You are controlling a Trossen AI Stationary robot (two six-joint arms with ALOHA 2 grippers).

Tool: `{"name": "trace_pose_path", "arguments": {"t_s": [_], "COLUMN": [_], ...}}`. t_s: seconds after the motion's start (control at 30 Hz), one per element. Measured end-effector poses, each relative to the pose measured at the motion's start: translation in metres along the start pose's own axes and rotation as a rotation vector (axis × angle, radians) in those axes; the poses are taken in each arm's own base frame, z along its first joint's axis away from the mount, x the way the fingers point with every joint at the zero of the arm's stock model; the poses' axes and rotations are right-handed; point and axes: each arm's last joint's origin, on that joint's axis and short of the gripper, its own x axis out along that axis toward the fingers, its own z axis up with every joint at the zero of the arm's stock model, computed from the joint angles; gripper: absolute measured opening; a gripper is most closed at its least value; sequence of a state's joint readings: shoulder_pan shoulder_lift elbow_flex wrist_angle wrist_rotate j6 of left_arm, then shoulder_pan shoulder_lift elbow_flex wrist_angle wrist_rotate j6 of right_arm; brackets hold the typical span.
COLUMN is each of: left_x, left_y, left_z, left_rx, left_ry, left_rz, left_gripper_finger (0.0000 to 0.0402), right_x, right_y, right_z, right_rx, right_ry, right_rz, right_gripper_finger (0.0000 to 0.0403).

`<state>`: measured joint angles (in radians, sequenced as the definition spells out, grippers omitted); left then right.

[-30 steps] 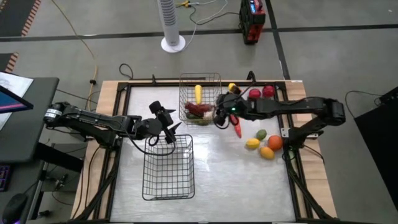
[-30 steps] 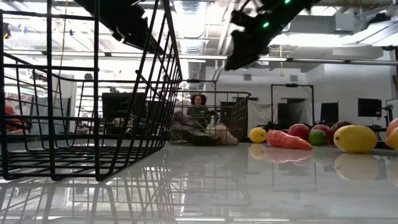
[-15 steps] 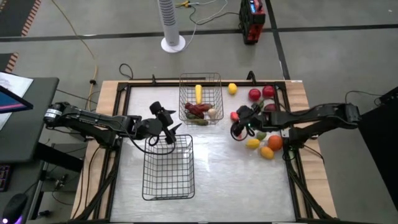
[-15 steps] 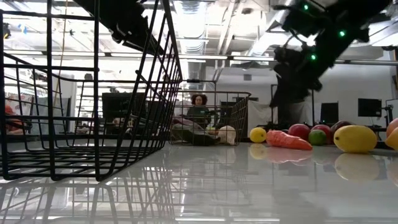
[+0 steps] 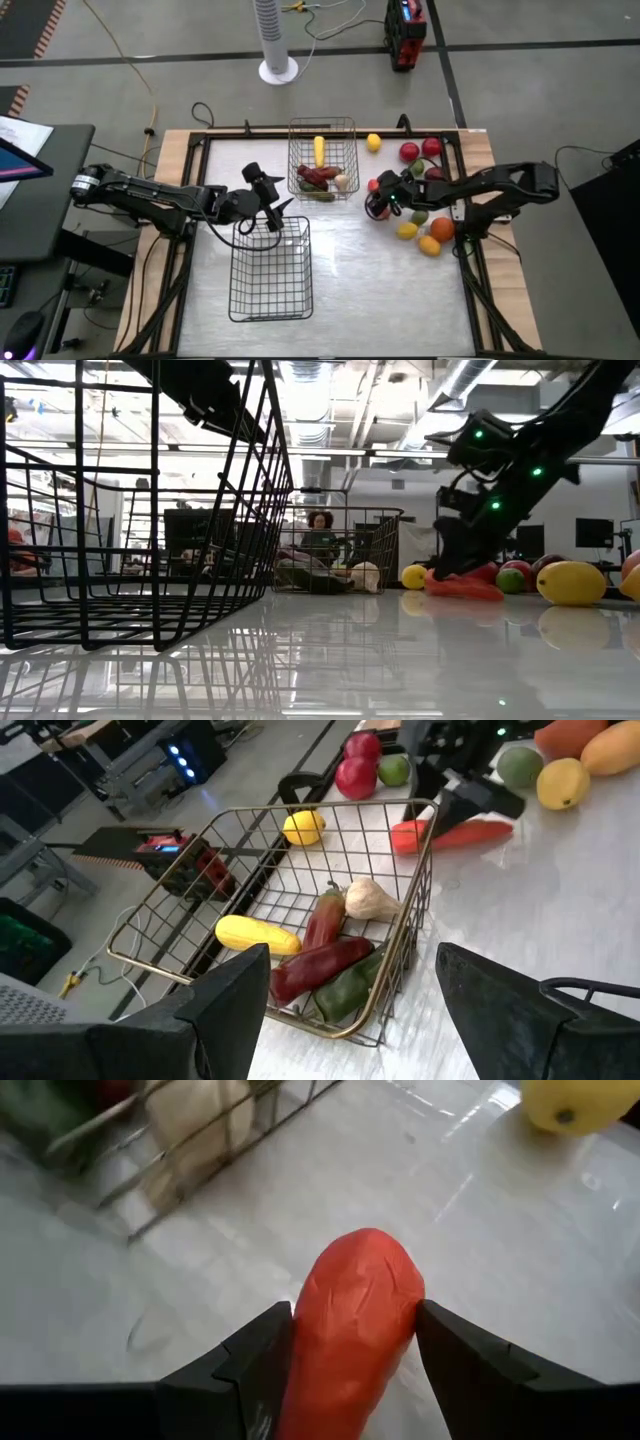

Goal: Sort produce into baskets
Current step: Put the carrot into the gold wire basket

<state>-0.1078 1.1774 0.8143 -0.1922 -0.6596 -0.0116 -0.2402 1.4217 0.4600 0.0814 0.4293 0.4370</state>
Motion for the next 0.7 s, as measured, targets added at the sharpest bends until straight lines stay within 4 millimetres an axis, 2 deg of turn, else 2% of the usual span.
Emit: {"name": "trace_pose_path", "arguments": {"t_s": [0.2, 0.4, 0.53, 0.7], "left_x": [0.000, 0.000, 0.000, 0.000], "left_y": [0.000, 0.000, 0.000, 0.000], "left_z": [0.000, 0.000, -0.001, -0.001], "left_rx": [0.000, 0.001, 0.004, 0.003], "left_ry": [0.000, 0.002, 0.005, 0.004], "left_rz": [-0.001, -0.001, -0.001, -0.001], "left_gripper_finger": [0.0274, 0.0274, 0.0274, 0.0274], "right_x": [0.008, 0.001, -0.008, -0.030], "right_y": [-0.001, -0.005, -0.009, -0.011], "right_z": [-0.001, 0.006, 0.009, 0.027], "right_rx": [-0.026, -0.018, -0.023, -0.023], "right_ry": [0.003, 0.007, 0.000, -0.034], "right_rz": [-0.004, 0.063, 0.089, 0.108], "right_gripper_finger": [0.0231, 0.0173, 0.0140, 0.0133]}}
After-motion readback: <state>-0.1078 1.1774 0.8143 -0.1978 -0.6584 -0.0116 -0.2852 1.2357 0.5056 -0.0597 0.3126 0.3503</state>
